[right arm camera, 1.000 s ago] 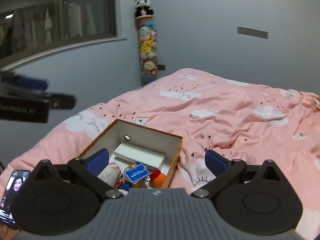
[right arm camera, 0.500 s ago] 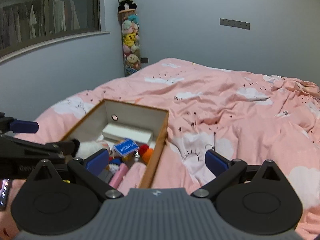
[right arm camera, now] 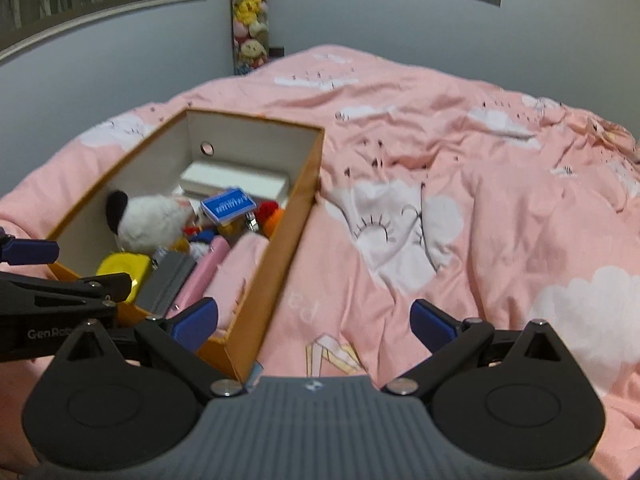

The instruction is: Organize objects

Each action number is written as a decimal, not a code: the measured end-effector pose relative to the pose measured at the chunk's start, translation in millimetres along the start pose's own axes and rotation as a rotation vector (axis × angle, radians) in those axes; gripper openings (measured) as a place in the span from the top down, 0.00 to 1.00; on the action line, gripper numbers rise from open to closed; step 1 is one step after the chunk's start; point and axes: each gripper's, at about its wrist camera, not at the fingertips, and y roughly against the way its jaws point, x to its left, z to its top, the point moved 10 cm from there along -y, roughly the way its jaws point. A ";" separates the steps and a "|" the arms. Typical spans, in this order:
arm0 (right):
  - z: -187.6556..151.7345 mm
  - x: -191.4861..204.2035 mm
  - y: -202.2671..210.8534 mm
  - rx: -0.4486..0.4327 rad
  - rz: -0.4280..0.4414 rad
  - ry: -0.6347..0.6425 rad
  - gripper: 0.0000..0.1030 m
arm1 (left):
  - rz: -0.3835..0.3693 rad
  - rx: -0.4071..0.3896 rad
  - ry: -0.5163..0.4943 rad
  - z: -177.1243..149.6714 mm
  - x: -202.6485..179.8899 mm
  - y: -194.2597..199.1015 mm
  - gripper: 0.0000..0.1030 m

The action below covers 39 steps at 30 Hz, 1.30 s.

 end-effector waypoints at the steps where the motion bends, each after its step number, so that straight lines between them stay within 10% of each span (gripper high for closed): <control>1: -1.6 -0.3 -2.1 0.010 0.000 -0.001 0.01 | -0.005 0.008 0.002 -2.3 -0.6 -1.7 0.10; 39: -11.6 -1.4 -14.0 0.065 0.014 -0.019 0.01 | -0.010 0.013 0.017 -5.7 -1.3 -5.0 0.09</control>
